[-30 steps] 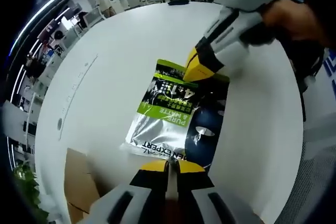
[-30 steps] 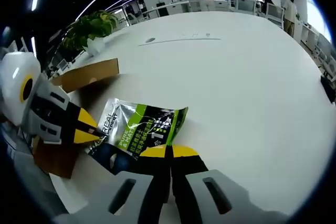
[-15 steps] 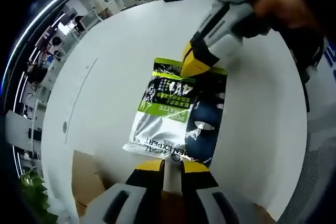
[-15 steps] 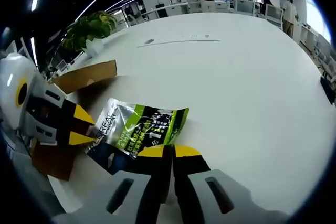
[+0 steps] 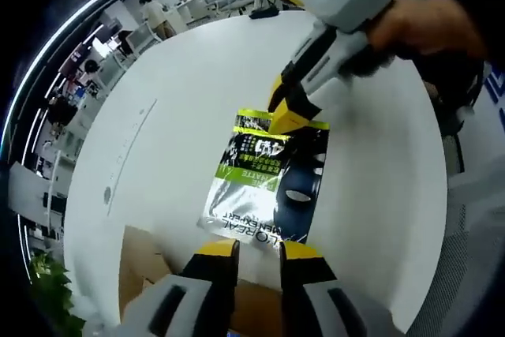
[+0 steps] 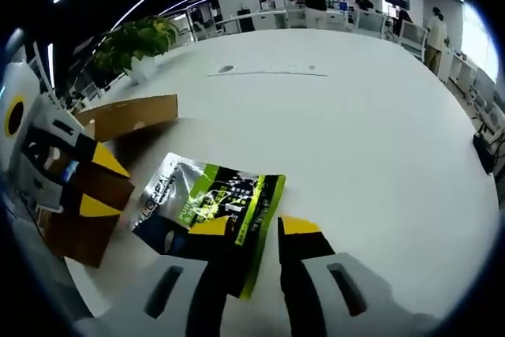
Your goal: Operate the shoe box by opening the lid, removing the specified soft item, and placing it in the target area until the item is outside and the box remains undamaged.
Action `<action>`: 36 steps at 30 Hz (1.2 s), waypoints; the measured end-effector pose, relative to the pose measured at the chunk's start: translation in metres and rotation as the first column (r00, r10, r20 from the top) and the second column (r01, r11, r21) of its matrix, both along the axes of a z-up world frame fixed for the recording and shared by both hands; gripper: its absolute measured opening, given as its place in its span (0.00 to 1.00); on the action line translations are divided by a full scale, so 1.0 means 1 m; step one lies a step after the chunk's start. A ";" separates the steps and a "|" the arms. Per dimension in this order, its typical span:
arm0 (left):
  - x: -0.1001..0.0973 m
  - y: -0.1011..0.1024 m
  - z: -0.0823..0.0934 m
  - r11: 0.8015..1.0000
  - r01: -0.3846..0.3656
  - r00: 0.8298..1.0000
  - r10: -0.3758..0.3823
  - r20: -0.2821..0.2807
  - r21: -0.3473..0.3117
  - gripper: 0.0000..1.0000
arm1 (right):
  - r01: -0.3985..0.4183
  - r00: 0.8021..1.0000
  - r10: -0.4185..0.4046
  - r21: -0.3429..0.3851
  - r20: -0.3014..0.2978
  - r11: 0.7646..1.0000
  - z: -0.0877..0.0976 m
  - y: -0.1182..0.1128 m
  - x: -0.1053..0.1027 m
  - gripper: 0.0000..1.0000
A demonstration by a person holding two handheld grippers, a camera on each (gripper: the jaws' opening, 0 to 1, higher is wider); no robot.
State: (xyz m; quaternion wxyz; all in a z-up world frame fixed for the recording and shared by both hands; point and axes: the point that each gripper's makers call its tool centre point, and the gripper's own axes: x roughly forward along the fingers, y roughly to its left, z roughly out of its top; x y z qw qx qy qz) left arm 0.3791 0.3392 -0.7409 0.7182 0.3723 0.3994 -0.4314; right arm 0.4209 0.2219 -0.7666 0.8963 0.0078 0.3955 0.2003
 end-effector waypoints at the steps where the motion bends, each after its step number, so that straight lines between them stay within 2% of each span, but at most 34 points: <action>1: -0.001 0.000 0.002 1.000 -0.003 1.000 0.003 -0.001 -0.006 0.23 | -0.001 1.000 0.001 0.000 0.002 1.000 0.002 0.000 -0.001 0.24; 3: -0.006 -0.006 0.007 0.997 -0.016 1.000 0.014 -0.025 -0.071 0.24 | -0.003 1.000 0.003 -0.009 0.010 1.000 0.009 -0.001 -0.003 0.27; 4: -0.008 -0.007 0.009 0.993 -0.049 0.998 0.044 -0.050 -0.106 0.25 | -0.007 1.000 0.007 -0.014 0.014 1.000 0.012 -0.001 -0.005 0.27; 10: -0.011 -0.007 0.027 0.970 -0.111 0.992 0.095 -0.087 -0.215 0.28 | -0.040 0.998 0.042 -0.056 0.036 0.998 0.031 -0.003 -0.018 0.33; 18: -0.018 0.009 0.045 0.954 -0.145 0.989 0.129 -0.079 -0.261 0.31 | -0.059 0.996 0.064 -0.090 0.058 0.994 0.052 -0.001 -0.040 0.38; 28: -0.036 0.026 0.063 0.928 -0.180 0.983 0.156 -0.097 -0.326 0.39 | -0.073 0.994 0.082 -0.113 0.075 0.991 0.070 0.006 -0.066 0.45; 32: -0.038 0.034 0.070 0.921 -0.186 0.982 0.166 -0.086 -0.343 0.41 | -0.081 0.993 0.091 -0.121 0.081 0.989 0.076 0.009 -0.075 0.48; 36: -0.040 0.042 0.078 0.904 -0.209 0.978 0.190 -0.088 -0.372 0.44 | -0.091 0.990 0.103 -0.125 0.094 0.988 0.082 0.014 -0.082 0.50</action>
